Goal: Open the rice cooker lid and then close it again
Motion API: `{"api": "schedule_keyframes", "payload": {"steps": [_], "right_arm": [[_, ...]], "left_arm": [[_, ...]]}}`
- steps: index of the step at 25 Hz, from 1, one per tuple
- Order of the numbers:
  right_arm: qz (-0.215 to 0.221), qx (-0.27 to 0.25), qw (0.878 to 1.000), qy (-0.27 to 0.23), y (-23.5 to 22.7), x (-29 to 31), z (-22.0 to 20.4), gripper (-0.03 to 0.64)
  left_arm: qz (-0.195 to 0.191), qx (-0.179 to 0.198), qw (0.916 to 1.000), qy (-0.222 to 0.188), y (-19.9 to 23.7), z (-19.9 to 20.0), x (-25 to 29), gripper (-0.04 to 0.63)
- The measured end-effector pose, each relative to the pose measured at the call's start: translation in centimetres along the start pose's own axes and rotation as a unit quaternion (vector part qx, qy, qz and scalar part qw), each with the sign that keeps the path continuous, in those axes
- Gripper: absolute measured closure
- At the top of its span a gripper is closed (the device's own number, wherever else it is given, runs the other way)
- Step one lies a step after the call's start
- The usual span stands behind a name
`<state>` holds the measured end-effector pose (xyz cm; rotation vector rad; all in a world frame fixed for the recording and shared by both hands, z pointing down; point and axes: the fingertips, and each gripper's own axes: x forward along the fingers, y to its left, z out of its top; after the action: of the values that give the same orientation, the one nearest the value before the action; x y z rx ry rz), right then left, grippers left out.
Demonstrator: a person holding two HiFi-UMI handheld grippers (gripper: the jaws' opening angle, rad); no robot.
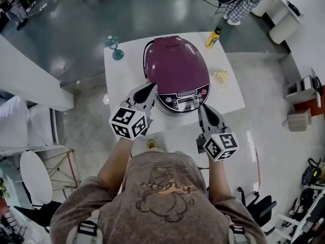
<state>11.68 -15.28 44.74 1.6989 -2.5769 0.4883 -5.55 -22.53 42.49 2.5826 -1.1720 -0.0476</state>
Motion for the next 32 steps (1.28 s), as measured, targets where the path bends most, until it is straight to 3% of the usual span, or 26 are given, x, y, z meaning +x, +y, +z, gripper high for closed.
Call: {"api": "schedule_keyframes", "payload": {"steps": [8,32], "right_arm": [[-0.002,-0.009,1.0,-0.001,-0.3,1.2,0.7,0.614],[0.054,-0.041,0.996,0.055,-1.0,5.6,0.3,0.614]], "left_arm": [[-0.007,0.004,0.9999,0.007,1.0,-0.3,1.4,0.574],[0.041,-0.008,0.9986,0.033,3.0,-2.9,3.1,0.574]]}}
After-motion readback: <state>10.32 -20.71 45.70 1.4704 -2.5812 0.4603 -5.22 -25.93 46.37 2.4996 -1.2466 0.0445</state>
